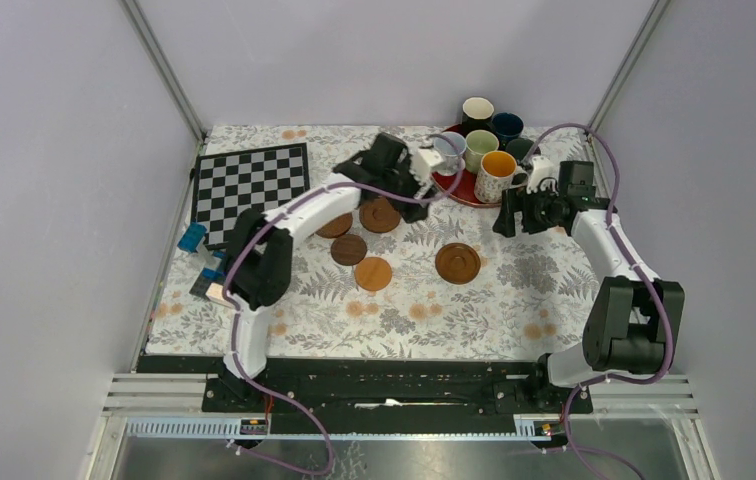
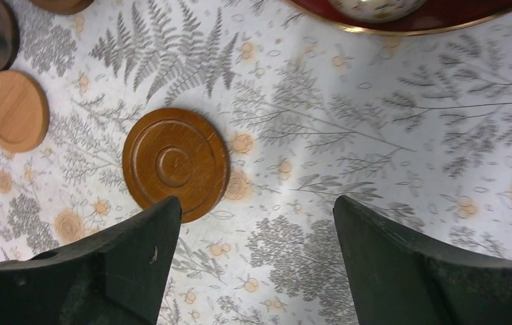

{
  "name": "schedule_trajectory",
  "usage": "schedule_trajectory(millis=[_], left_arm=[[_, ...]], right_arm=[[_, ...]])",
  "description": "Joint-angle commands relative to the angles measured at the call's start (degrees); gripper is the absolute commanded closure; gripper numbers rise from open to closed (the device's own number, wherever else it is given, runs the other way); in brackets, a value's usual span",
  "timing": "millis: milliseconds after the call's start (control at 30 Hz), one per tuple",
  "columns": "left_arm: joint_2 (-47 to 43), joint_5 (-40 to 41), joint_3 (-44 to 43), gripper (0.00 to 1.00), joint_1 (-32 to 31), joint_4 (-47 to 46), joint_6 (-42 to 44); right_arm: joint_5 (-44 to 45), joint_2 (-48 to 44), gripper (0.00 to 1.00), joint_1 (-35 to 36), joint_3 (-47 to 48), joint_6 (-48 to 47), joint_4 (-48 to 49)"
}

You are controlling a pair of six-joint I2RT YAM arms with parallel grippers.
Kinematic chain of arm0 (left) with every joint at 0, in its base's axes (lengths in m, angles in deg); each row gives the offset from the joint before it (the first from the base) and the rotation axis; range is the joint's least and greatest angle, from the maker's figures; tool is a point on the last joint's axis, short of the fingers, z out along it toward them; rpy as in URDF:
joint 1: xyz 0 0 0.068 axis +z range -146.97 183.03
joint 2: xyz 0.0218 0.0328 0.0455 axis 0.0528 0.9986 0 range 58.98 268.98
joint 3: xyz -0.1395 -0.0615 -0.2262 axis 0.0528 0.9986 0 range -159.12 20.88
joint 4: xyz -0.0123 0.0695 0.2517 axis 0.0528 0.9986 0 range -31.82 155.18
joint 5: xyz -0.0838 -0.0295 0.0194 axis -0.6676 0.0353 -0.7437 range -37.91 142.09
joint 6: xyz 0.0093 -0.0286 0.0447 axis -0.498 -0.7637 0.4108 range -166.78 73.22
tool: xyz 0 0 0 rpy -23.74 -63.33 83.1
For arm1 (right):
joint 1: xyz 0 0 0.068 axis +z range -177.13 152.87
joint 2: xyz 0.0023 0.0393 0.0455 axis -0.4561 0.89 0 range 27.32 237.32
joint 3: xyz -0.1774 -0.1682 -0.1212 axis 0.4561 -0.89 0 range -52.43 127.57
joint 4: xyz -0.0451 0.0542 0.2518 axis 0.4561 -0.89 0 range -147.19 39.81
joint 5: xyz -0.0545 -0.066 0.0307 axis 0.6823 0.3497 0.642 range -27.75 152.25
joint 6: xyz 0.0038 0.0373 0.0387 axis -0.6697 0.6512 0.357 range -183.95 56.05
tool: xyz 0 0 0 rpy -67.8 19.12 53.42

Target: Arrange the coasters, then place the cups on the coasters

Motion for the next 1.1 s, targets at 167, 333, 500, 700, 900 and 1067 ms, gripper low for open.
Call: schedule_trajectory(millis=[167, 333, 500, 700, 900, 1067], left_arm=[[-2.5, -5.2, 7.5, 0.19, 11.5, 0.4, 9.4], [-2.2, -5.9, 9.2, 0.16, 12.7, -0.8, 13.7], [-2.0, -7.2, 11.9, 0.15, 12.7, -2.0, 19.4], [-0.8, -8.1, 14.7, 0.15, 12.7, -5.5, 24.0], [-0.3, -10.7, 16.3, 0.17, 12.6, -6.3, 27.4], [0.7, -9.7, 15.7, 0.17, 11.8, -6.5, 28.5]], right_arm=[[3.6, 2.3, 0.13, 12.1, -3.0, -3.8, 1.8], [7.0, 6.7, 0.14, 15.7, -1.2, -3.6, 1.8], [8.9, 10.4, 0.16, 17.3, -0.1, -3.9, 1.5], [9.5, 12.9, 0.17, 18.8, 0.3, -4.0, 1.1], [14.0, 15.7, 0.23, 20.3, 0.6, -4.0, 1.5], [17.1, 18.9, 0.26, 20.3, 2.8, -3.7, -0.6]])
